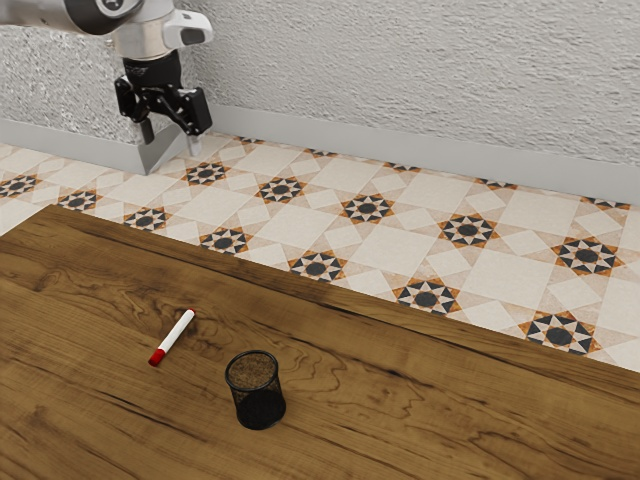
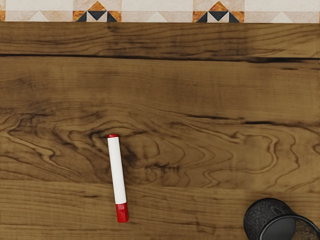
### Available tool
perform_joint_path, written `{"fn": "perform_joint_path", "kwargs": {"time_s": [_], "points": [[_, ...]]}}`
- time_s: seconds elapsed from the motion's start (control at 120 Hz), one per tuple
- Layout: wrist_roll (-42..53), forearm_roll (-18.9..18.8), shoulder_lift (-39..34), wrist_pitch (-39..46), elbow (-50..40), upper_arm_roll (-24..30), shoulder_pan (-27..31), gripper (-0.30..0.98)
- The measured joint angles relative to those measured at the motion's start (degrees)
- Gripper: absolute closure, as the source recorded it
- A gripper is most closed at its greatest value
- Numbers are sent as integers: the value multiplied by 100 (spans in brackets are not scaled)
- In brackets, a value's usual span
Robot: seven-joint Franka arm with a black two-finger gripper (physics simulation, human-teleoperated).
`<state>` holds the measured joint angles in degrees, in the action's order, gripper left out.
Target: Put the marker into the pen holder.
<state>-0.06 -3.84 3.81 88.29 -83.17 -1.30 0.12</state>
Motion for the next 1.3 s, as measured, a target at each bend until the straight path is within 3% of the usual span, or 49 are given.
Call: {"fn": "perform_joint_path", "kwargs": {"time_s": [0.233,0.367,0.467,0.6,0.825,1.3], "points": [[-44,60,77,131,4,-6,97,0],[-83,-103,1375,919,-299,-5,740,0],[-87,-157,1842,1939,-1282,-6,1065,0],[-71,-168,1929,3178,-2254,-18,1227,0],[-54,-122,2194,4289,-2667,13,1184,0],[-107,-100,2146,5004,-3142,57,1175,0]]}}
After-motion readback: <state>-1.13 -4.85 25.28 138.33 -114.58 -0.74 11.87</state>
